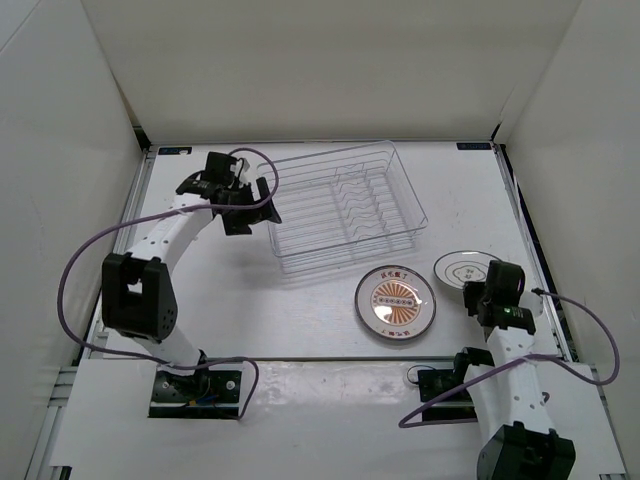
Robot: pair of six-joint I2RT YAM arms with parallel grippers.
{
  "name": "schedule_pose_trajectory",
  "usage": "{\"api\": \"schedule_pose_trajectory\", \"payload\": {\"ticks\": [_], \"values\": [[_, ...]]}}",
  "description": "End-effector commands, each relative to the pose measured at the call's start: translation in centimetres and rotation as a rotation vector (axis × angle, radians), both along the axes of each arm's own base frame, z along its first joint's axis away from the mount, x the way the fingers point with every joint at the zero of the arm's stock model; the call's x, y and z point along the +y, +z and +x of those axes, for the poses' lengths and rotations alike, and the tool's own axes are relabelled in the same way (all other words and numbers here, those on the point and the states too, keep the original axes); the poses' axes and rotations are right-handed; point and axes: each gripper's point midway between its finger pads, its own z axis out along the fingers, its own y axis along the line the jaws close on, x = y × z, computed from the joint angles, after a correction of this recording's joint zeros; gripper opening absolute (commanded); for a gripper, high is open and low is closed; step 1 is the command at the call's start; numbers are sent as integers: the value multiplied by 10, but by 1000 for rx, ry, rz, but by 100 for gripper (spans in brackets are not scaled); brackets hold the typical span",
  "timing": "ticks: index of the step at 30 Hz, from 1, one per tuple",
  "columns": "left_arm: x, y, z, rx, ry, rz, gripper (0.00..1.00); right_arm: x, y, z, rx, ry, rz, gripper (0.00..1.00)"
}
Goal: Unload the plates from the dish rack
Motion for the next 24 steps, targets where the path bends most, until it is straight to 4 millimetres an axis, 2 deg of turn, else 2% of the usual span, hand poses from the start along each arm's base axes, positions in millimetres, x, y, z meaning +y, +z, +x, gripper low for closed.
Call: {"api": "schedule_pose_trajectory", "payload": {"ticks": [1,3,5,6,7,8,9,10,11,13,15,16,18,19,20,21,22,23,24], "values": [[-16,8,18,-28,-26,-78,100,-10,-9,-4,3,-83,3,0],[-20,3,21,-5,-30,-104,100,-8,-18,-16,40,-111,24,0],[-25,1,27,-6,-29,-121,100,-6,-31,-42,136,-157,47,29],[-25,-5,28,11,-29,-120,100,-7,-32,-48,151,-184,56,48],[-26,-3,32,7,-28,-126,100,-7,-29,-52,153,-201,58,61],[-27,-4,33,10,-31,-131,100,-10,-34,-74,247,-223,37,74],[-28,-15,34,39,-31,-124,100,-11,-34,-80,266,-232,29,79],[-27,-14,39,31,-32,-117,100,-15,-27,-80,260,-243,6,82],[-28,-15,40,36,-36,-117,100,-17,-30,-96,321,-250,-11,89],[-29,-23,45,49,-45,-112,97,-19,-21,-100,329,-270,-18,90],[-31,-21,55,28,-59,-109,93,-18,-18,-102,336,-262,-18,90],[-31,-28,59,28,-94,-89,86,-18,-11,-99,323,-260,-20,90],[-31,-22,71,-11,-131,-67,80,-21,-3,-96,311,-248,-41,90],[-31,-39,73,30,-140,-55,74,-22,-1,-97,309,-241,-52,90],[-32,-22,88,-24,-167,-48,70,-23,2,-96,303,-237,-59,90],[-31,-23,93,-26,-173,-43,64,-25,5,-96,299,-242,-71,90],[-32,-42,95,19,-186,-37,55,-27,7,-96,293,-243,-78,90],[-36,-25,111,-41,-213,-34,51,-27,10,-95,282,-245,-81,90],[-36,-33,115,-27,-220,-33,47,-27,10,-95,276,-245,-82,90]]}}
